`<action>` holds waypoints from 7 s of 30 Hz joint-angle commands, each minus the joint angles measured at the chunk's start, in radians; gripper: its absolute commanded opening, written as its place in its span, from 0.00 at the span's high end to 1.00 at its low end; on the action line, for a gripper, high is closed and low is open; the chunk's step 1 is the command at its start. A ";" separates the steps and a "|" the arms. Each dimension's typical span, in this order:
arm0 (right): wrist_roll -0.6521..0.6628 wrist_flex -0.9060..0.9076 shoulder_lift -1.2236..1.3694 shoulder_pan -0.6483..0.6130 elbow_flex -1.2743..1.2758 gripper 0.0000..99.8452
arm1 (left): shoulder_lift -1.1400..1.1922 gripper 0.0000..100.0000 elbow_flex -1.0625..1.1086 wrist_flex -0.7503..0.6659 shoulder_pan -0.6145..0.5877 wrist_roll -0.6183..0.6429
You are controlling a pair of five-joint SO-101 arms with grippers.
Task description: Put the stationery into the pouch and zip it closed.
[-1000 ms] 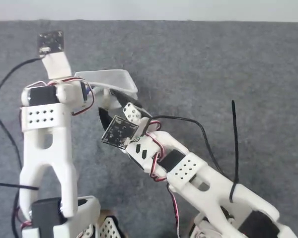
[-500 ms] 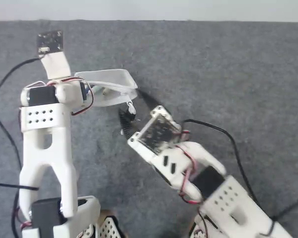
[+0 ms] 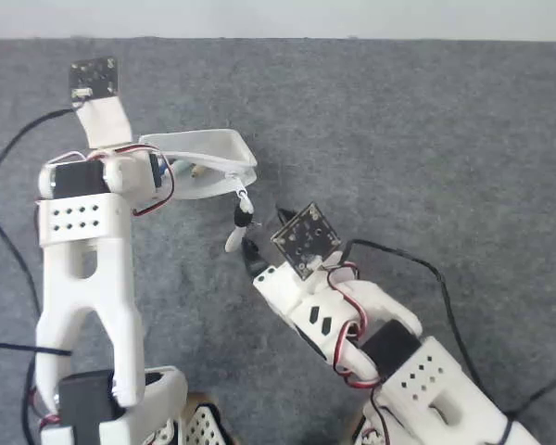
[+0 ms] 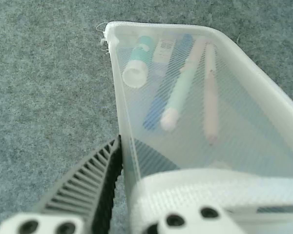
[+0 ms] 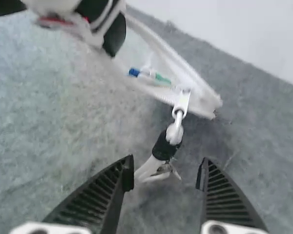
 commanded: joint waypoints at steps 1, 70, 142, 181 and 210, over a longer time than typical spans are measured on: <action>-0.005 -0.140 -0.031 0.005 0.057 0.79 | -0.041 0.99 -0.002 -0.021 0.003 0.020; -0.081 -0.840 0.466 0.035 0.071 0.85 | -0.041 0.99 -0.002 -0.021 0.003 0.020; 0.110 0.108 -0.325 -0.093 0.115 0.99 | -0.051 0.80 -0.131 0.091 0.222 -0.081; 0.166 0.398 -0.504 -0.031 -0.009 0.99 | -0.293 0.69 -0.418 0.514 0.381 -0.466; 0.127 0.553 -0.714 0.185 -0.252 0.99 | -1.069 0.69 0.446 0.133 0.641 -0.483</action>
